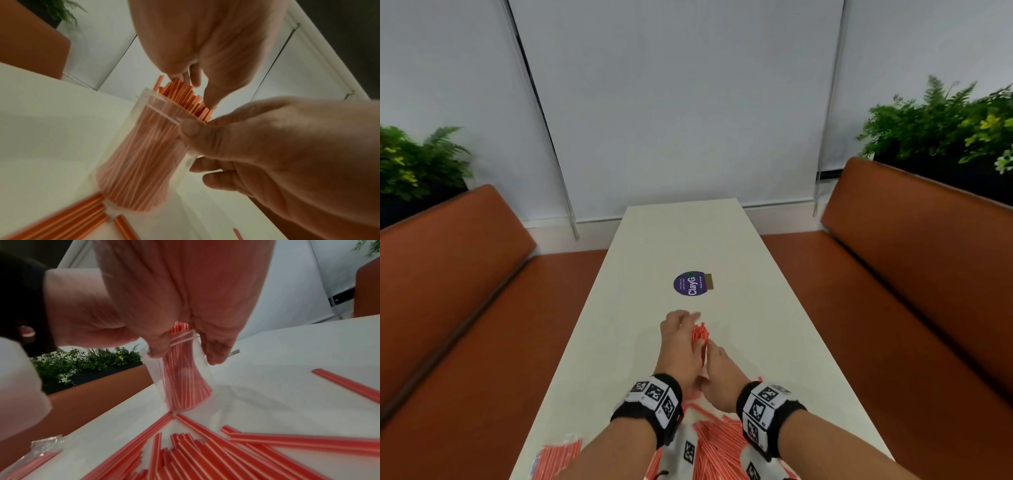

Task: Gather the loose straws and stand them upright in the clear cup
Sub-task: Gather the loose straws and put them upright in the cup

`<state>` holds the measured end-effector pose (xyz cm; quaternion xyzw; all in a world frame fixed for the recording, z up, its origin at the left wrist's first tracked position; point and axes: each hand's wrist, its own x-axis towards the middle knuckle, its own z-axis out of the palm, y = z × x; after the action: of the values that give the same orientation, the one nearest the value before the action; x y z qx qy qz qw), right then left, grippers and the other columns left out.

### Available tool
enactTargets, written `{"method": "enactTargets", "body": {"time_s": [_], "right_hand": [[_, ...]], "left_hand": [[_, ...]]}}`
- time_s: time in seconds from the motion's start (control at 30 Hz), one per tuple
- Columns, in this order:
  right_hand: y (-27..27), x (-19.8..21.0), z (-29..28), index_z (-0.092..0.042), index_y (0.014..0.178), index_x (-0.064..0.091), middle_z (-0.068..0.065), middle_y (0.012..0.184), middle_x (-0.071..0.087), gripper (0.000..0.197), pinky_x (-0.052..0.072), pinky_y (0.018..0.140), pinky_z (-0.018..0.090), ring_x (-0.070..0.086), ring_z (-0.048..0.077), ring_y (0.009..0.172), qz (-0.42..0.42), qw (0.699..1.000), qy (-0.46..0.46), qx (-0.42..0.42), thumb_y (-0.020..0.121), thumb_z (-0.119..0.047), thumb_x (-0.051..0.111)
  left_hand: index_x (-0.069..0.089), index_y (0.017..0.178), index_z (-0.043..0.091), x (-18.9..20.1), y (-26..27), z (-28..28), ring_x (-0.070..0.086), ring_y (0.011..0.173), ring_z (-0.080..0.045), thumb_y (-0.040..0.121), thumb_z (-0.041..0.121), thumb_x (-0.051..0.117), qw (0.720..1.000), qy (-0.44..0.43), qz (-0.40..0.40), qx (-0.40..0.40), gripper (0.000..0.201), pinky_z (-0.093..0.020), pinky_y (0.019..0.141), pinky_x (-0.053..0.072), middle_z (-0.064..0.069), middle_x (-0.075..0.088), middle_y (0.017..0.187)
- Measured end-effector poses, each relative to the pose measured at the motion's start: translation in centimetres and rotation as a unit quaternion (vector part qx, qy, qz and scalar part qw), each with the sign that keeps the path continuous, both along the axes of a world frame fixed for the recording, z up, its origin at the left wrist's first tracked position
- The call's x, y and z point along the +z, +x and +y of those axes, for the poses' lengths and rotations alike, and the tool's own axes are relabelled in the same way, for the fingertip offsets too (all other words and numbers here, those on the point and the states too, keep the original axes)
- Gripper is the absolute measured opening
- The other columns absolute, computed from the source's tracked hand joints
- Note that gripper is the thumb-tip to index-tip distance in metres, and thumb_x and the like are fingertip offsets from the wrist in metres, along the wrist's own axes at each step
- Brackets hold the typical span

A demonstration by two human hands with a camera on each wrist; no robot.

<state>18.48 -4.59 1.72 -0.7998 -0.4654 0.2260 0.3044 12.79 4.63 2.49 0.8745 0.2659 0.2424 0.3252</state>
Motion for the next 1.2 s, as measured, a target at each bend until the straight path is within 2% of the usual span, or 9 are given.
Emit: {"method": "enactTargets", "body": {"time_s": [0.1,0.17,0.3,0.53,0.63,0.73,0.9,1.0,1.2], "right_hand": [[0.0,0.3,-0.5,-0.003,0.134,0.04,0.018,0.134,0.04,0.049,0.038,0.104,0.038,0.042,0.032,0.119,-0.04,0.998,-0.027,0.029,0.088,-0.016,0.054],[0.2,0.0,-1.0,-0.004,0.134,0.036,0.016,0.132,0.041,0.058,0.039,0.102,0.038,0.043,0.03,0.119,-0.044,0.997,-0.069,0.009,0.087,-0.031,0.057],[0.6,-1.1,-3.1,-0.006,0.13,0.036,0.014,0.133,0.04,0.065,0.041,0.098,0.042,0.043,0.031,0.119,-0.164,0.956,-0.243,-0.011,0.086,-0.051,0.052],[-2.0,-2.8,-7.3,-0.003,0.14,0.025,0.02,0.146,0.027,0.093,0.033,0.104,0.049,0.029,0.036,0.131,-0.187,0.919,-0.346,-0.007,0.079,-0.073,0.038],[-4.0,-3.4,-8.3,-0.004,0.144,0.01,0.023,0.152,0.012,0.107,0.03,0.107,0.055,0.017,0.039,0.138,-0.176,0.924,-0.339,0.022,0.072,-0.078,0.038],[-6.2,-4.4,-8.3,-0.003,0.14,0.018,0.021,0.144,0.025,0.09,0.035,0.102,0.051,0.028,0.037,0.129,-0.245,0.922,-0.3,0.026,0.08,-0.065,0.043],[-8.3,-5.6,-6.9,-0.001,0.134,0.029,0.018,0.135,0.037,0.05,0.039,0.095,0.043,0.036,0.032,0.122,-0.289,0.923,-0.254,-0.008,0.092,-0.024,0.042],[-7.8,-5.6,-6.8,0.001,0.136,0.025,0.02,0.133,0.037,0.056,0.039,0.096,0.043,0.037,0.034,0.119,-0.299,0.924,-0.237,0.02,0.091,-0.025,0.046],[-8.4,-5.4,-5.9,0.0,0.142,0.016,0.02,0.141,0.031,0.057,0.036,0.098,0.046,0.037,0.034,0.124,-0.284,0.93,-0.232,-0.017,0.094,-0.017,0.041]], "left_hand": [[0.046,0.134,0.01,-0.4,-0.5,-0.3,0.029,0.125,-0.008,0.092,0.005,0.046,0.999,0.021,0.025,-0.004,0.043,-0.011,0.105,0.019,-0.003,0.033,0.138],[0.045,0.135,0.009,-0.2,-0.9,-0.4,0.025,0.133,-0.012,0.093,0.007,0.046,0.999,0.045,0.021,0.001,0.043,-0.014,0.11,0.017,-0.003,0.032,0.143],[0.041,0.138,0.018,0.8,-2.5,-1.4,0.023,0.133,-0.02,0.089,0.016,0.052,0.989,0.12,0.068,0.053,0.049,-0.035,0.112,0.027,-0.001,0.033,0.141],[0.035,0.127,0.013,-1.1,-7.3,-5.1,0.032,0.122,-0.024,0.086,0.034,0.052,0.943,0.044,0.311,0.114,0.049,-0.04,0.098,0.043,-0.007,0.035,0.131],[0.026,0.139,0.01,-2.9,-9.2,-6.7,0.025,0.132,-0.026,0.081,0.051,0.052,0.909,-0.019,0.409,0.076,0.076,-0.046,0.105,0.037,-0.008,0.028,0.139],[0.006,0.146,0.004,-4.0,-10.3,-8.0,0.016,0.138,-0.03,0.077,0.061,0.053,0.894,-0.04,0.442,0.051,0.101,-0.046,0.112,0.031,-0.013,0.019,0.147],[0.007,0.147,0.003,-5.3,-10.4,-9.6,0.023,0.134,-0.025,0.084,0.047,0.051,0.897,0.009,0.431,0.097,0.088,-0.041,0.107,0.037,-0.008,0.023,0.145],[0.009,0.146,0.004,-6.0,-10.5,-10.1,0.028,0.131,-0.023,0.086,0.051,0.048,0.903,0.045,0.414,0.108,0.086,-0.037,0.103,0.04,-0.007,0.026,0.142],[0.019,0.141,0.001,-6.4,-9.9,-9.7,0.033,0.127,-0.025,0.087,0.032,0.055,0.909,0.064,0.402,0.096,0.072,-0.031,0.102,0.043,-0.011,0.031,0.138]]}}
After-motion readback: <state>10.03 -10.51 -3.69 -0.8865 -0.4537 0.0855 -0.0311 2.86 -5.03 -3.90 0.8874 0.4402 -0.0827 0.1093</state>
